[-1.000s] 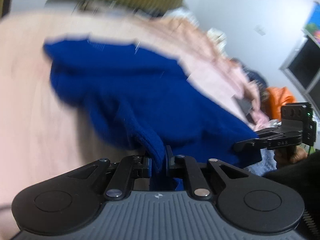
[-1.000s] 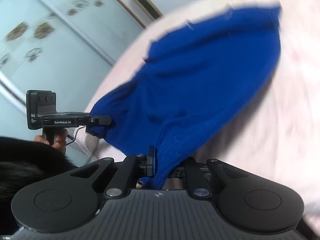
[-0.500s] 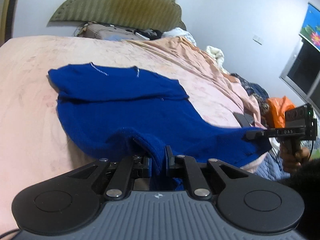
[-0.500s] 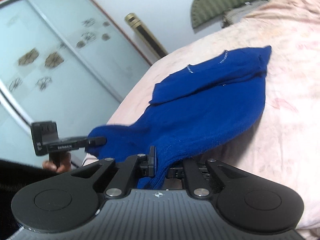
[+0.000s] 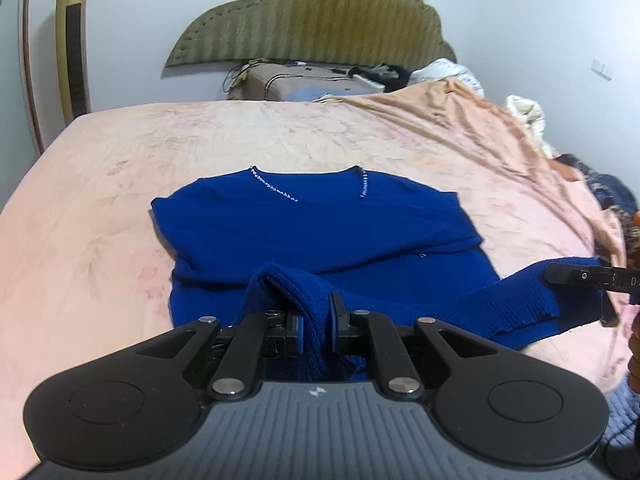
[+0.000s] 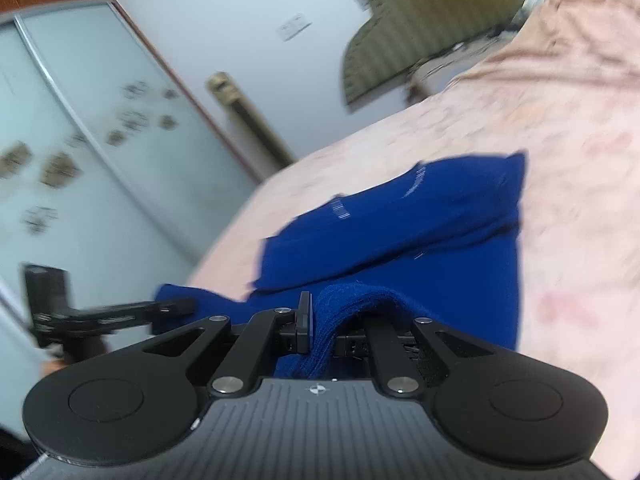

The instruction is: Fold small clothes

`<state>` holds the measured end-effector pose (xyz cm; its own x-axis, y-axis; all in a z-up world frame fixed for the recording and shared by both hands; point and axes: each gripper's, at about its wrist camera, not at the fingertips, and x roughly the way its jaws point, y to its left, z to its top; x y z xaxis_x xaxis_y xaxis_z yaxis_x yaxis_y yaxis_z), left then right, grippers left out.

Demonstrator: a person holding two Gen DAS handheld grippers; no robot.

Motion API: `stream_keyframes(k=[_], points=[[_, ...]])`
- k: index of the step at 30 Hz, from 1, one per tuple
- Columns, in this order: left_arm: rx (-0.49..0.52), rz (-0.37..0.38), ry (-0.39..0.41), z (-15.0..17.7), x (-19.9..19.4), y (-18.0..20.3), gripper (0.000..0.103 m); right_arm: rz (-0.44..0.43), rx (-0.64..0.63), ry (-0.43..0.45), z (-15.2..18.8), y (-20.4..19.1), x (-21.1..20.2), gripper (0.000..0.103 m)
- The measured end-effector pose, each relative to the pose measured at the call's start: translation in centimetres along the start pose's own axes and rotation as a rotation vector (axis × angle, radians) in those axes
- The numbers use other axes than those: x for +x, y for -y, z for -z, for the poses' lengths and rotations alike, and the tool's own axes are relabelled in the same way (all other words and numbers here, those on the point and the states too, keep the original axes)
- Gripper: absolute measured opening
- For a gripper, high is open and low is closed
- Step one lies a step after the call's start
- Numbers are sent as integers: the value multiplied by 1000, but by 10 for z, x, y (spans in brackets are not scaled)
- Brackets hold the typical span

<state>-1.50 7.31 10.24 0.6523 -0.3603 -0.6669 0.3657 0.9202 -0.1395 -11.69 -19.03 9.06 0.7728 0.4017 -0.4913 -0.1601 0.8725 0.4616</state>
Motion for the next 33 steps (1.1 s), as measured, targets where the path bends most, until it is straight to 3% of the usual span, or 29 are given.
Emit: stream_keyframes(k=[2,9,33], points=[[2,-39,-8,-5,13,5,12,70,-51,17,-2,-8,12,12],[50,-125,-21,-12,42,19,12,153,-92,41,-9,-12,50,12],[107,-208,-1,-42,73,28,12,171,17,120,-37,15,71,12]])
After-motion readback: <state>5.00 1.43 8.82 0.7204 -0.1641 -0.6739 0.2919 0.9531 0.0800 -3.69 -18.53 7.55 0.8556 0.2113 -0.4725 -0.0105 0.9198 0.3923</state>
